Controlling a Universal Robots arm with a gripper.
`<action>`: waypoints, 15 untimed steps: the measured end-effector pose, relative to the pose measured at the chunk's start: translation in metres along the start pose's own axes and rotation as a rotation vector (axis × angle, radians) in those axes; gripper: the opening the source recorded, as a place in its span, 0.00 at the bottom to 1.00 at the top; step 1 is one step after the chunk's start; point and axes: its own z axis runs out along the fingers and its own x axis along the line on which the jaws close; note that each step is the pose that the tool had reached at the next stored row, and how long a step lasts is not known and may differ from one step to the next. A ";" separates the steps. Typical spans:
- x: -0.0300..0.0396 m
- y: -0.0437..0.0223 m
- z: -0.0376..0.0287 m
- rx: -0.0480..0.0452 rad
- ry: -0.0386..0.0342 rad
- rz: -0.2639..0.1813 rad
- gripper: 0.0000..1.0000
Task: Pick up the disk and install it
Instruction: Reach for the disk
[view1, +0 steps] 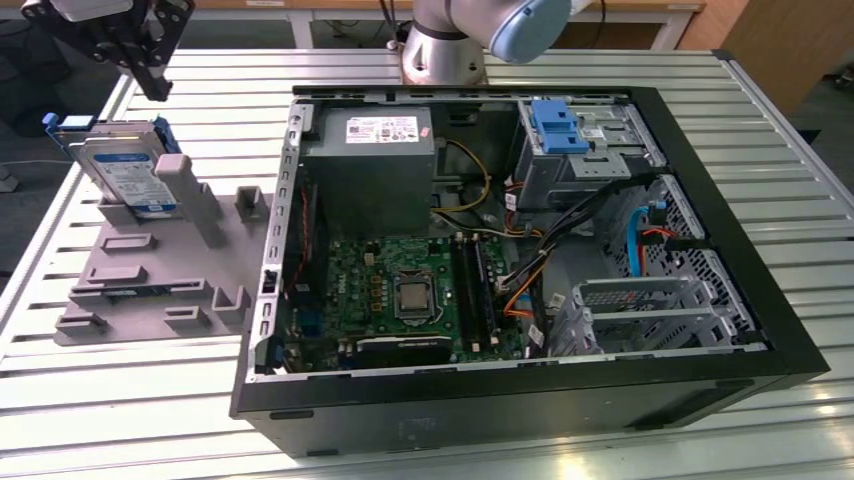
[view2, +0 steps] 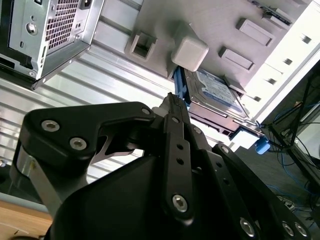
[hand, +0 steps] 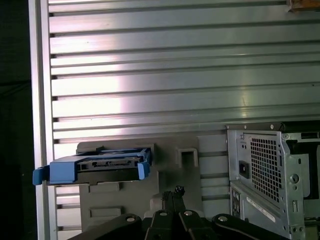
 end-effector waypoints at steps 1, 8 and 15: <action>0.0005 0.0000 0.0001 0.0000 0.0000 0.000 0.11; 0.0021 -0.0002 0.0007 0.0001 0.0003 0.000 0.11; 0.0021 -0.0002 0.0009 0.0000 0.0003 0.000 0.11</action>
